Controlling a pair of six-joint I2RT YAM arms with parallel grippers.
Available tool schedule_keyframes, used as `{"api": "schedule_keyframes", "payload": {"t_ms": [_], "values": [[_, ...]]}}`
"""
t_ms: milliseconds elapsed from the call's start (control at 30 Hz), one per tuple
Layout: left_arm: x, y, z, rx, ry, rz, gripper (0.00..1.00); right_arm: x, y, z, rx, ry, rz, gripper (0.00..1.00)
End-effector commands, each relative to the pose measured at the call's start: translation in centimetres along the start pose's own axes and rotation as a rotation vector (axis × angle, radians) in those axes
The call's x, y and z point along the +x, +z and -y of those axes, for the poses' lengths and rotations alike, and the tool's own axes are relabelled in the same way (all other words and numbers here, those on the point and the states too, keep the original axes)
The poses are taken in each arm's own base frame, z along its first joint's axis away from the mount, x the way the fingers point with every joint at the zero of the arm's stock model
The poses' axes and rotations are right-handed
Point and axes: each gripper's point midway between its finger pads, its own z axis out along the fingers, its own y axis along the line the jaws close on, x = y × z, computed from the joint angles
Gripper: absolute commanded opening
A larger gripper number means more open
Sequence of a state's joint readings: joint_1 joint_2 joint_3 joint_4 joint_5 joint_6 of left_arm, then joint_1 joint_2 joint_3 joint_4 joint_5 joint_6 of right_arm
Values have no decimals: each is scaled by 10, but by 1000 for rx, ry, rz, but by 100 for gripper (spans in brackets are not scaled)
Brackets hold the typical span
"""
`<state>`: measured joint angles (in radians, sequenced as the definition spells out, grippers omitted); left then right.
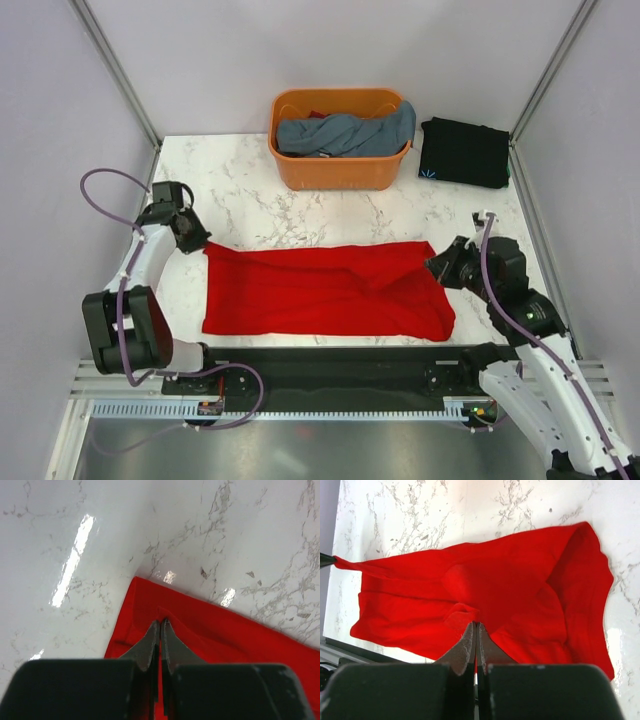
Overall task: Fold and stack the t-shirts
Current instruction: Fold the tshirt
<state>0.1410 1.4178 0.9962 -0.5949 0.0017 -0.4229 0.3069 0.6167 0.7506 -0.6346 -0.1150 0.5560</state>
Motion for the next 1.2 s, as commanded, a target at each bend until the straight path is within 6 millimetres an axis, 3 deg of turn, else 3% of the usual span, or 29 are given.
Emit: {"api": "schedule_keyframes", "payload": {"t_ms": [0, 100, 167, 200, 233, 267, 300, 333, 400, 500, 567, 667, 700, 767, 800, 867, 900, 1000, 1100, 1167], "values": [[3, -12, -5, 6, -3, 47, 2, 19, -7, 8, 10, 64, -20, 0], [15, -19, -10, 1, -17, 43, 2, 32, -15, 14, 11, 88, -18, 0], [27, -21, -16, -15, -47, 17, 16, 37, -21, 16, 8, 112, -3, 0], [32, -26, -19, -27, -63, 14, 28, 44, -23, 21, 21, 125, -18, 9], [34, -28, -18, -19, -88, 16, 57, 45, -28, 20, 15, 151, 0, 17], [40, -29, -20, -19, -102, 12, 69, 45, -30, 24, 30, 165, 16, 36], [39, -31, -23, -28, -113, 29, 79, 49, -34, 28, 50, 183, 13, 66], [35, -37, -22, -19, -124, 60, 93, 47, -39, 29, 45, 193, 42, 72], [27, -44, -22, -20, -131, 98, 95, 41, -47, 32, 65, 216, 81, 78], [9, -59, -11, 28, -111, 149, 94, 35, -48, 29, 55, 224, 105, 79], [-2, -65, 0, 74, -87, 163, 92, 37, -38, 27, 59, 227, 69, 79], [-1, -65, 27, 177, -22, 143, 90, 45, -9, 14, 9, 258, -33, 76], [7, -64, 42, 205, 29, 122, 90, 45, 1, 6, -33, 272, -51, 76], [22, -56, 60, 211, 122, 85, 89, 50, 21, 9, 0, 290, -111, 75], [40, -54, 80, 231, 205, 52, 89, 46, 30, 6, -6, 291, -110, 76], [57, -48, 96, 234, 280, 13, 89, 57, 53, 13, 50, 306, -187, 76], [77, -37, 106, 233, 323, -46, 89, 69, 66, 16, 88, 311, -253, 76], [103, -19, 114, 210, 348, -143, 89, 89, 85, 7, 109, 296, -355, 79], [120, -8, 116, 201, 365, -207, 88, 122, 102, 39, 263, 313, -451, 82], [133, 0, 113, 191, 378, -261, 87, 128, 106, 63, 325, 361, -448, 82]]}}
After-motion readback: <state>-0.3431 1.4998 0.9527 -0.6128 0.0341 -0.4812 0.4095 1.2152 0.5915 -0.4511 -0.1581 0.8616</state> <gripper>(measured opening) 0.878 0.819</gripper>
